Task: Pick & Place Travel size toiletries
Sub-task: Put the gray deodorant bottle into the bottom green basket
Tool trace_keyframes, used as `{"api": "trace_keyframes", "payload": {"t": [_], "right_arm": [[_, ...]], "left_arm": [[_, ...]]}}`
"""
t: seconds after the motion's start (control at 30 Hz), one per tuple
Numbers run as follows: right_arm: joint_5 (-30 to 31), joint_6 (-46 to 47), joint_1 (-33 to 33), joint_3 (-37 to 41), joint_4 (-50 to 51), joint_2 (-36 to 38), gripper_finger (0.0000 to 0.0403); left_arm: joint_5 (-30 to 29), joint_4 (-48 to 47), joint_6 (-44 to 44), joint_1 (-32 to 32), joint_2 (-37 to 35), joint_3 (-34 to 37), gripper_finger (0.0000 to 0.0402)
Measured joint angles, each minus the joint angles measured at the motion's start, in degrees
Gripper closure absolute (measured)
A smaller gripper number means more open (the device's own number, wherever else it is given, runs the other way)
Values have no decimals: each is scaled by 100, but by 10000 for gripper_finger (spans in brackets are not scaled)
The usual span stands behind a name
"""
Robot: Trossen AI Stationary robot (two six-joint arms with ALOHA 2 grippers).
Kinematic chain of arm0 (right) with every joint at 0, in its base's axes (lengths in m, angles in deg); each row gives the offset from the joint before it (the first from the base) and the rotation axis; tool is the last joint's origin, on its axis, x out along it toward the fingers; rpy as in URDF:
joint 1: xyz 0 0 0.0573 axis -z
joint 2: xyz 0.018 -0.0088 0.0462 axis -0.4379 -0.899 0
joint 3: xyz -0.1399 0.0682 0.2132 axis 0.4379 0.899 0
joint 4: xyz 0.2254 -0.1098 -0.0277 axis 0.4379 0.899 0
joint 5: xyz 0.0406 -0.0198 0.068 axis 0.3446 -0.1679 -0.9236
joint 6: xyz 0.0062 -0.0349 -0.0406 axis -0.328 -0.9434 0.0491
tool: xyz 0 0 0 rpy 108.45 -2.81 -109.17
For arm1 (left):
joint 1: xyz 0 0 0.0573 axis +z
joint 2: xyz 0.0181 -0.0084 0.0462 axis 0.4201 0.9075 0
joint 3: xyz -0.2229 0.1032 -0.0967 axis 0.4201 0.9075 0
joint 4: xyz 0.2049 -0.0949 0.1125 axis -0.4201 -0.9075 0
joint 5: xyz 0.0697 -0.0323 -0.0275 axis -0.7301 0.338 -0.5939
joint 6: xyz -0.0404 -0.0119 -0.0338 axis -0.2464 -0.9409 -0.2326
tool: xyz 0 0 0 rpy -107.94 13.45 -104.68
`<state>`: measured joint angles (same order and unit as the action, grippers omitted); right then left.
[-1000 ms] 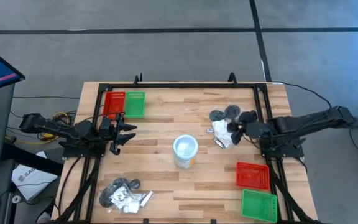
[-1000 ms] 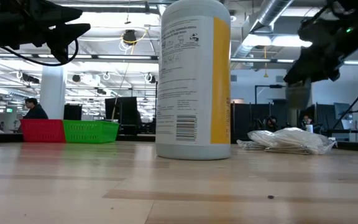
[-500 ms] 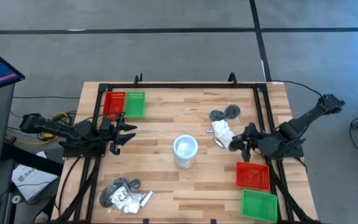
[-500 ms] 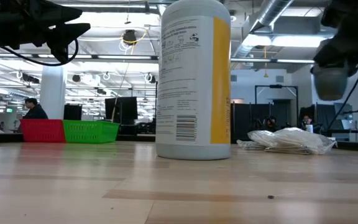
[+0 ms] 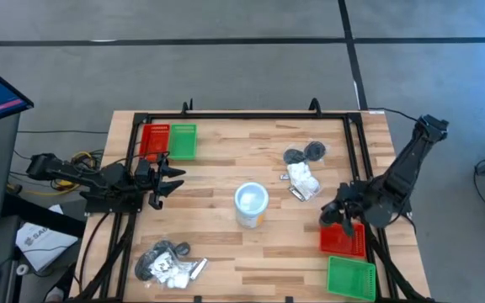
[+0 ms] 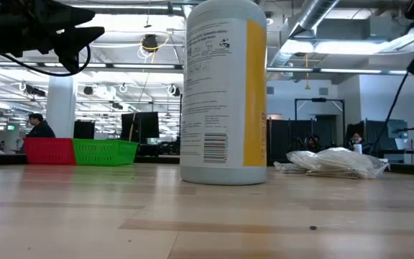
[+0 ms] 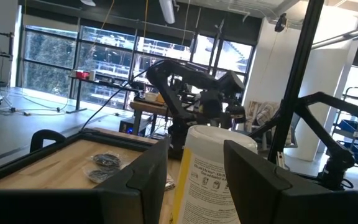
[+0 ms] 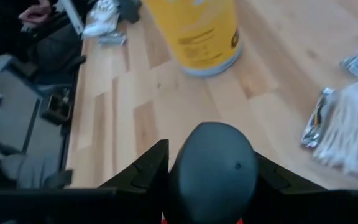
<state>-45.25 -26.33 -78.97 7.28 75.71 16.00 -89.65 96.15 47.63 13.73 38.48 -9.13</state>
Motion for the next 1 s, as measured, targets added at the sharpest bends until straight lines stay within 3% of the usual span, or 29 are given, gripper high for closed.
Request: {"api": "trace_keyframes", "payload": {"t": [0.47, 1.0], "right_arm": [[-140, 344, -1314, 0, -1089, -840, 272], [-32, 527, -2239, 0, -2436, -2201, 272]], "left_arm": [[0, 0, -4, 0, -2, 0, 251], [0, 26, -128, 0, 0, 0, 251]]}}
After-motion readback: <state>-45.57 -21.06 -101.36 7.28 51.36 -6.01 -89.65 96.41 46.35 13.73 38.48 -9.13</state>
